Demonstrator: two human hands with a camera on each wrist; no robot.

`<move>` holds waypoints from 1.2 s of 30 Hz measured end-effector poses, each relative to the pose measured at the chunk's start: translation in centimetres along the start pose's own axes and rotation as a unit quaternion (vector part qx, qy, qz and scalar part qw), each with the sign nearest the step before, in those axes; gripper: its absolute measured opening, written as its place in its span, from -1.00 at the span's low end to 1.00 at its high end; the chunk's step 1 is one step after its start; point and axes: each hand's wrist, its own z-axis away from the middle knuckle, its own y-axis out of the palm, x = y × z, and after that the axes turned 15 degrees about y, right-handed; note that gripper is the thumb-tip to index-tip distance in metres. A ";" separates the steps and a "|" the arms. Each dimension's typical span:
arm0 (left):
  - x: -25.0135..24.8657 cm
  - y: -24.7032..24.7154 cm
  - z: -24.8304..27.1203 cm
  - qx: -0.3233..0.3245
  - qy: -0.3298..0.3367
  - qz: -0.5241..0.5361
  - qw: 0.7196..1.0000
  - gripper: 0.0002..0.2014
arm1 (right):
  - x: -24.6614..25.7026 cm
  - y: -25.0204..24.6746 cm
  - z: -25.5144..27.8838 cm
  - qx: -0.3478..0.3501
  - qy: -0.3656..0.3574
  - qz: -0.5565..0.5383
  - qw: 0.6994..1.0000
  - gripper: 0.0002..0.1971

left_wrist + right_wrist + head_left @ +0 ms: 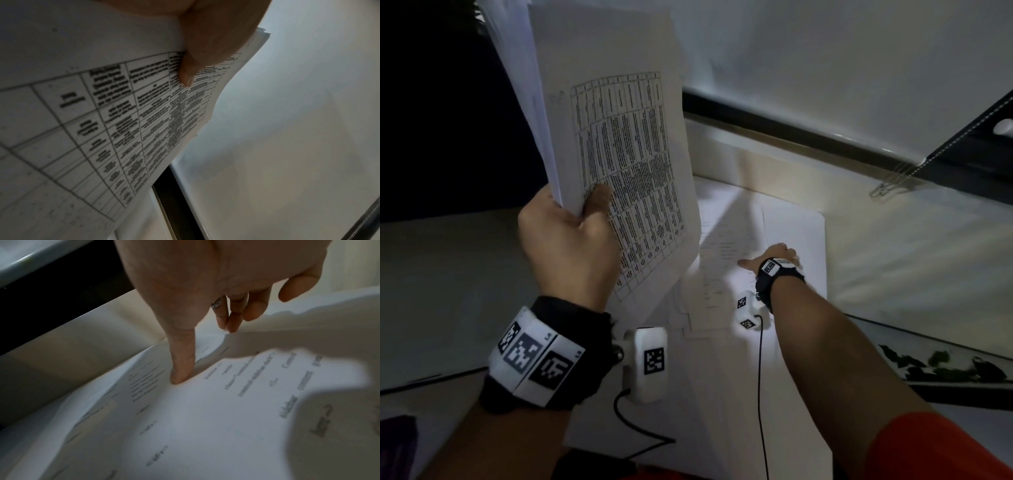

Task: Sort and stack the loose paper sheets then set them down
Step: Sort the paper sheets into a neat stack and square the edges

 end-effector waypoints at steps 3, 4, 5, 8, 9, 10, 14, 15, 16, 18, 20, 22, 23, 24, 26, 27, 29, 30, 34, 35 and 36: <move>-0.2 0.0 0.0 -0.001 -0.002 0.008 1.000 -0.76 | 0.1 -0.3 -0.1 0.004 0.001 0.019 1.000 0.13; -0.2 0.0 0.0 -0.003 -0.004 0.015 1.000 -0.76 | 0.2 -0.3 -0.2 0.004 -0.001 0.030 1.000 0.14; -0.3 -0.1 -0.1 -0.007 -0.005 0.021 1.000 -0.75 | 0.3 -0.4 -0.2 0.005 -0.007 0.044 0.999 0.13; -0.3 -0.1 -0.3 -0.017 -0.008 0.027 0.999 -0.74 | 0.6 -0.5 -0.3 0.001 -0.031 0.089 0.996 0.07; -0.3 -0.1 -0.3 -0.020 -0.009 0.032 0.999 -0.73 | 0.7 -0.5 -0.2 -0.002 -0.035 0.103 0.994 0.06; -0.3 -0.1 -0.4 -0.023 -0.009 0.038 0.999 -0.72 | 0.8 -0.5 0.0 -0.009 -0.038 0.111 0.993 0.04; 0.0 0.1 -0.7 -0.031 -0.008 0.049 0.998 -0.69 | 1.3 0.0 0.8 -0.002 -0.056 0.118 0.991 0.00; 0.1 0.1 -0.7 -0.031 -0.008 0.050 0.998 -0.69 | 1.5 0.0 1.0 -0.001 -0.060 0.117 0.991 0.01; 0.2 0.2 -0.8 -0.032 -0.009 0.052 0.998 -0.69 | 1.6 0.0 1.0 -0.001 -0.058 0.117 0.991 0.02; 0.4 0.4 -0.9 -0.035 -0.018 0.054 0.998 -0.67 | 1.8 -0.1 1.0 0.006 -0.054 0.121 0.991 0.06; 0.4 0.6 -1.0 -0.034 -0.023 0.056 0.998 -0.66 | 1.8 -0.3 1.1 0.017 -0.052 0.116 0.992 0.03; 0.4 0.7 -1.1 -0.035 -0.025 0.053 0.998 -0.65 | 1.8 -0.3 1.5 0.014 -0.048 0.103 0.993 0.01; 0.4 0.7 -1.1 -0.036 -0.026 0.050 0.998 -0.67 | 1.8 -0.3 1.9 0.007 -0.046 0.094 0.994 0.03; 0.4 0.8 -1.2 -0.036 -0.028 0.048 0.998 -0.68 | 2.0 -0.2 2.0 -0.002 -0.041 0.078 0.996 0.06; 0.3 0.9 -1.2 -0.033 -0.031 0.054 0.997 -0.69 | 2.2 -0.2 2.9 0.007 -0.041 0.033 0.999 0.06; 0.3 1.0 -1.2 -0.033 -0.032 0.058 0.997 -0.70 | 2.3 -0.3 3.3 0.023 -0.047 0.003 0.999 0.04; 0.4 1.1 -1.0 -0.031 -0.034 0.057 0.997 -0.72 | 2.1 -0.3 4.1 0.059 -0.049 -0.082 0.994 -0.05; 0.6 1.2 -0.9 -0.030 -0.036 0.056 0.997 -0.73 | 1.7 -0.4 4.6 0.066 -0.054 -0.120 0.989 -0.10; 1.1 1.5 0.0 -0.016 -0.046 0.030 0.998 -0.78 | -1.0 -2.0 7.1 0.043 -0.089 -0.217 0.971 -0.48; 1.1 1.6 0.3 -0.010 -0.049 0.016 0.999 -0.81 | -1.8 -3.0 7.9 0.021 -0.107 -0.243 0.964 -0.54; 1.2 1.6 0.8 0.001 -0.052 -0.001 0.999 -0.83 | -2.6 -4.1 8.6 -0.004 -0.123 -0.265 0.956 -0.58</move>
